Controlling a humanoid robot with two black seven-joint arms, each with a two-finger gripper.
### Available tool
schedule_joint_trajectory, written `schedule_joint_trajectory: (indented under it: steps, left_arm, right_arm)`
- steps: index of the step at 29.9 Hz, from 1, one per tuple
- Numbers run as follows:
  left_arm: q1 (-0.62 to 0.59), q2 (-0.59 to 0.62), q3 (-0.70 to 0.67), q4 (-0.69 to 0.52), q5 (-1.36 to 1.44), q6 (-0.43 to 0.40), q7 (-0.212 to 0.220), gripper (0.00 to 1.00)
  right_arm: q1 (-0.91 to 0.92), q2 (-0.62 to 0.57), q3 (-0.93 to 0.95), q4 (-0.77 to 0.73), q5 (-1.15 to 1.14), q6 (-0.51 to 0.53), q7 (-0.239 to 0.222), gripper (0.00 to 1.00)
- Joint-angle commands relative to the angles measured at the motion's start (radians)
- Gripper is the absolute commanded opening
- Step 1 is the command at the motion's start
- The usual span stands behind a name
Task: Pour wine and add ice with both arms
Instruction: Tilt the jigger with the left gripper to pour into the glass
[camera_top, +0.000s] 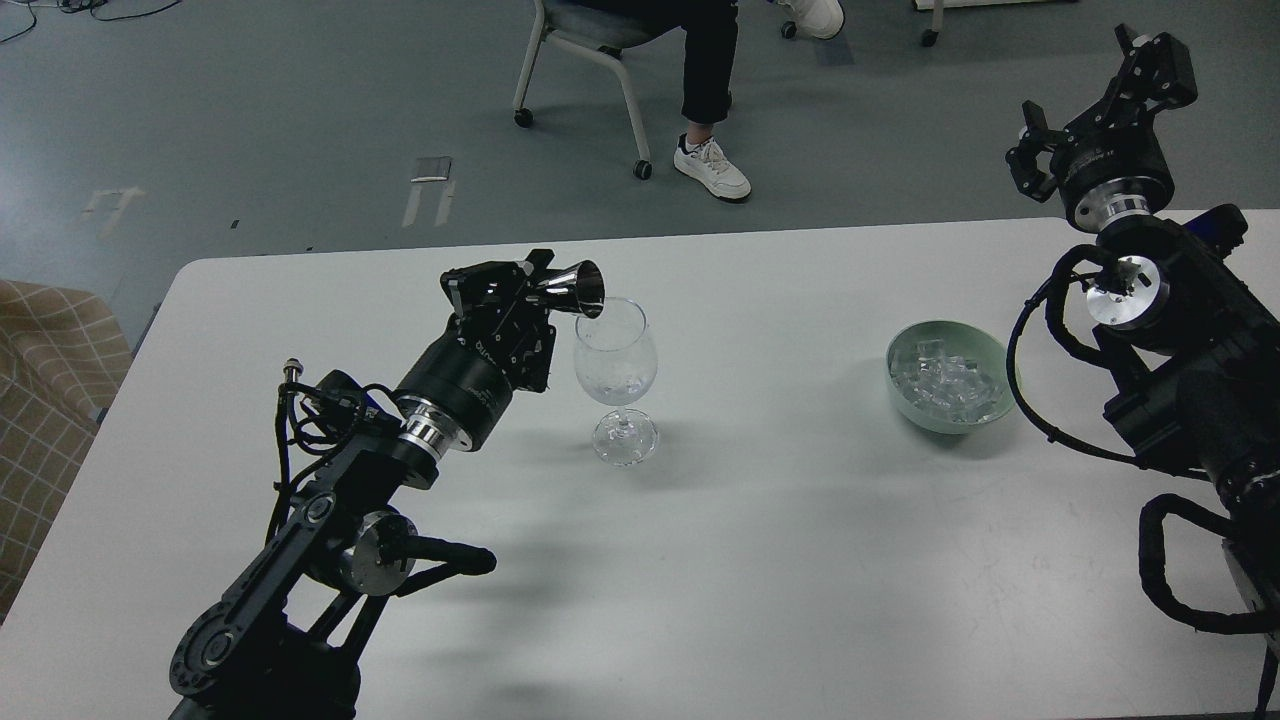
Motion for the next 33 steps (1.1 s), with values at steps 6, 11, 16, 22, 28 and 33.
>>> schedule_joint_trajectory:
  steps: [6,11,16,22,28,33]
  left_arm:
    - [-0.01,0.016,0.002,0.0,0.017,0.0,0.0,0.17]
    - [-0.011,0.051,0.002,0.0,0.018,0.0,0.0,0.17]
    - [-0.013,0.054,0.004,-0.006,0.024,0.0,0.0,0.17]
    - [-0.042,0.056,0.014,-0.005,0.04,0.0,0.006,0.17]
    - [-0.054,0.06,0.031,-0.006,0.043,0.0,0.006,0.17]
    - [-0.056,0.082,0.031,-0.009,0.08,-0.001,0.005,0.17]
  right_arm:
    - [-0.005,0.0,0.0,0.0,0.0,0.0,0.0,1.0]
    - [-0.005,0.0,0.0,0.0,0.0,0.002,0.0,1.0]
    - [-0.005,0.0,0.002,0.0,0.0,0.002,0.0,1.0]
    - [-0.005,0.0,0.002,0.0,0.0,0.002,0.0,1.0]
    - [-0.006,0.0,0.003,0.0,0.0,0.002,0.0,1.0]
    - [-0.006,-0.001,0.003,0.0,0.0,0.002,0.0,1.0]
